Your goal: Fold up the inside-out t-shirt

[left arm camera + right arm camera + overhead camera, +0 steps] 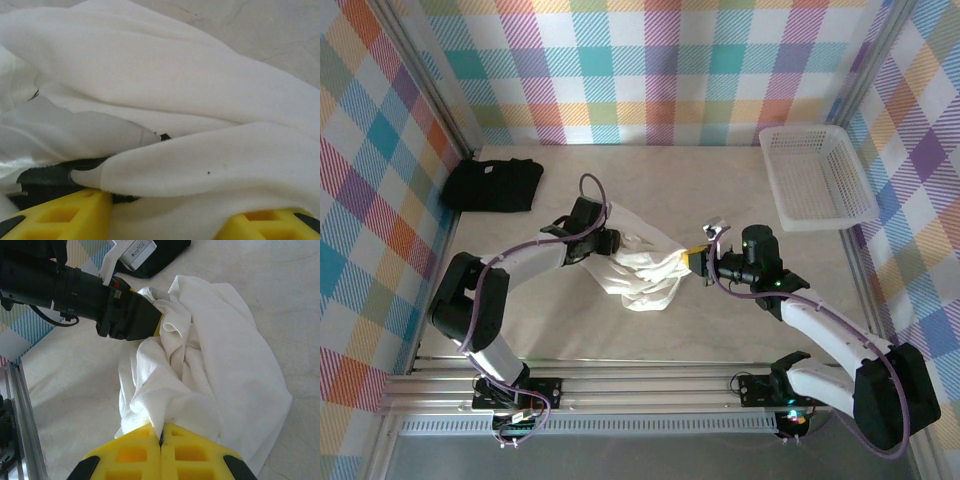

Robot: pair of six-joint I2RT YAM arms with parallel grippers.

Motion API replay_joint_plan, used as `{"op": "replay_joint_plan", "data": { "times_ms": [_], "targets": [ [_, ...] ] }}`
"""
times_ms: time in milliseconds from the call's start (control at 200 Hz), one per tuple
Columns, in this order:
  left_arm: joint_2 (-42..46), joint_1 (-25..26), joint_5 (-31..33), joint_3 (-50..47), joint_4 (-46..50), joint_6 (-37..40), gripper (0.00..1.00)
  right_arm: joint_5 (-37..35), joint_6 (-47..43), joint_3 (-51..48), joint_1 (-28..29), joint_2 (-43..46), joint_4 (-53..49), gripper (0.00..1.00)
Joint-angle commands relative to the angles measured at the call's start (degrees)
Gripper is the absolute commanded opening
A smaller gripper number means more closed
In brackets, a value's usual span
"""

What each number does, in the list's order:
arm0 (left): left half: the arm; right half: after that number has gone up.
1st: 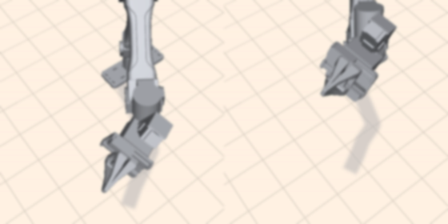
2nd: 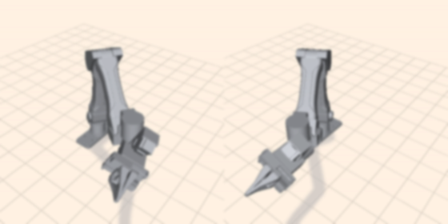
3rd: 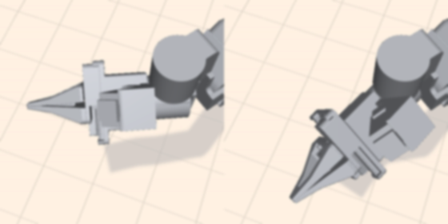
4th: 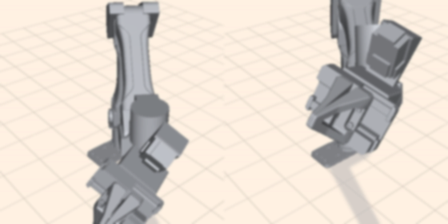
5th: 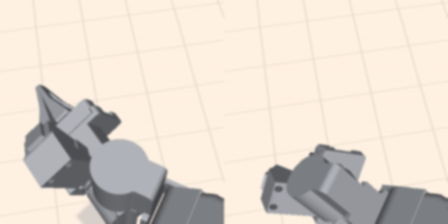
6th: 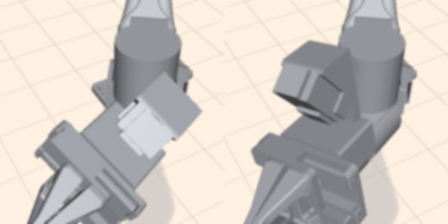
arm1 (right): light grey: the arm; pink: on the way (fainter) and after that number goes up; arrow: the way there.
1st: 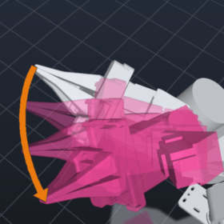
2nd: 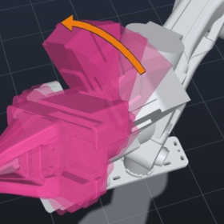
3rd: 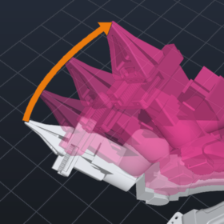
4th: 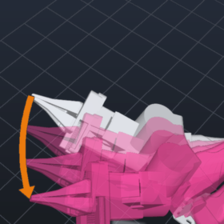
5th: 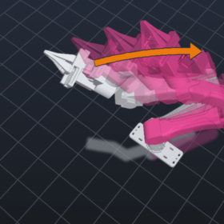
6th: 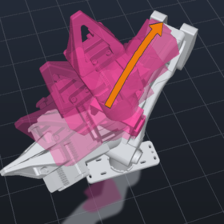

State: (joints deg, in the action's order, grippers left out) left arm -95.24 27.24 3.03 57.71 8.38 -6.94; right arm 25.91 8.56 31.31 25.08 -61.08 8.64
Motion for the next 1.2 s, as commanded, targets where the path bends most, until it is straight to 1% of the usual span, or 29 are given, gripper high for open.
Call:
{"op": "replay_joint_plan", "data": {
  "times_ms": [0, 55, 85, 105, 140, 175, 250, 280, 350, 405, 445, 520, 595, 680, 785, 840, 960, 1025, 1065, 1125, 1195],
  "targets": [
    [-1.4, 0.2, -0.7, 2.7, 0.1, 1.2, 0.44, 0.0, -1.0, 1.7, -0.3, -0.1, -0.6, 0.0],
    [-2.2, 0.1, -0.9, 3.8, 0.2, 1.2, 0.32, 0.0, -1.0, 2.0, -0.3, -0.3, -0.4, 0.0],
    [-2.5, -0.1, -1.2, 4.6, 0.4, 1.2, 0.24, -0.2, -1.1, 2.3, -0.3, -0.4, -0.7, 0.0],
    [-2.6, -0.1, -1.3, 5.1, 0.6, 1.1, 0.16, -0.7, -1.2, 2.6, -0.3, -0.3, -1.1, 0.0],
    [-2.3, -0.4, -1.9, 6.0, 1.0, 0.7, 0.06, -1.7, -1.4, 3.3, -0.3, -0.1, -2.0, 0.0],
    [-1.4, -0.9, -2.8, 6.7, 0.9, 0.0, 0.0, -3.0, -1.7, 4.8, -0.4, 0.6, -3.7, 0.0],
    [2.1, -3.4, -6.5, 7.9, 0.0, -2.9, 0.0, -3.0, -2.7, 7.7, -0.7, 3.5, -6.1, 0.0],
    [4.1, -5.0, -9.5, 8.3, -0.6, -4.9, 0.0, -2.7, -3.1, 8.7, -0.8, 5.2, -6.6, 0.0],
    [8.9, -9.9, -16.8, 7.8, -4.0, -11.7, 0.0, -2.4, -4.4, 9.9, -1.0, 10.3, -7.0, 0.0],
    [12.2, -13.5, -21.0, 6.6, -7.7, -18.0, 0.0, -2.9, -5.9, 9.2, -1.2, 14.3, -7.1, 0.0],
    [14.1, -16.2, -22.5, 6.1, -9.4, -21.5, 0.0, -3.8, -7.0, 8.0, -1.2, 17.0, -7.2, 0.0],
    [16.2, -19.5, -24.5, 5.7, -11.0, -26.0, 0.0, -5.5, -8.5, 4.2, -1.3, 21.0, -7.0, 0.0],
    [17.2, -21.6, -26.5, 5.0, -12.6, -29.3, 0.0, -6.6, -7.8, -0.2, -1.3, 22.6, -6.3, 0.0],
    [17.3, -22.0, -29.1, 4.4, -14.3, -31.3, 0.0, -6.9, -5.0, -4.1, -1.2, 21.4, -4.5, 0.0],
    [16.9, -21.8, -33.9, 3.6, -16.8, -32.5, 0.0, -6.1, -2.6, -7.0, -1.1, 17.9, -0.9, 0.0],
    [17.2, -21.2, -35.7, 2.7, -17.8, -32.2, 0.0, -6.6, -1.8, -7.1, -1.0, 15.3, -0.5, 0.0],
    [18.8, -19.5, -37.5, 0.4, -19.7, -31.1, 0.0, -6.6, 0.1, -6.7, 0.0, 9.0, 0.1, 0.0],
    [19.8, -18.4, -38.8, -0.4, -20.9, -30.3, 0.0, -6.6, 0.4, -5.5, 1.2, 5.2, -1.0, 0.08],
    [20.6, -17.7, -39.4, -0.9, -21.4, -29.4, 0.0, -6.5, -0.4, -4.3, 2.4, 3.2, -2.4, 0.16],
    [22.0, -16.3, -40.0, -2.0, -21.9, -27.3, 0.0, -6.0, -3.7, -1.6, 5.2, 1.0, -5.4, 0.28],
    [23.7, -15.0, -40.3, -3.2, -21.6, -24.6, 0.0, -7.9, -9.0, 1.8, 9.1, 0.6, -8.2, 0.4]
  ]
}}
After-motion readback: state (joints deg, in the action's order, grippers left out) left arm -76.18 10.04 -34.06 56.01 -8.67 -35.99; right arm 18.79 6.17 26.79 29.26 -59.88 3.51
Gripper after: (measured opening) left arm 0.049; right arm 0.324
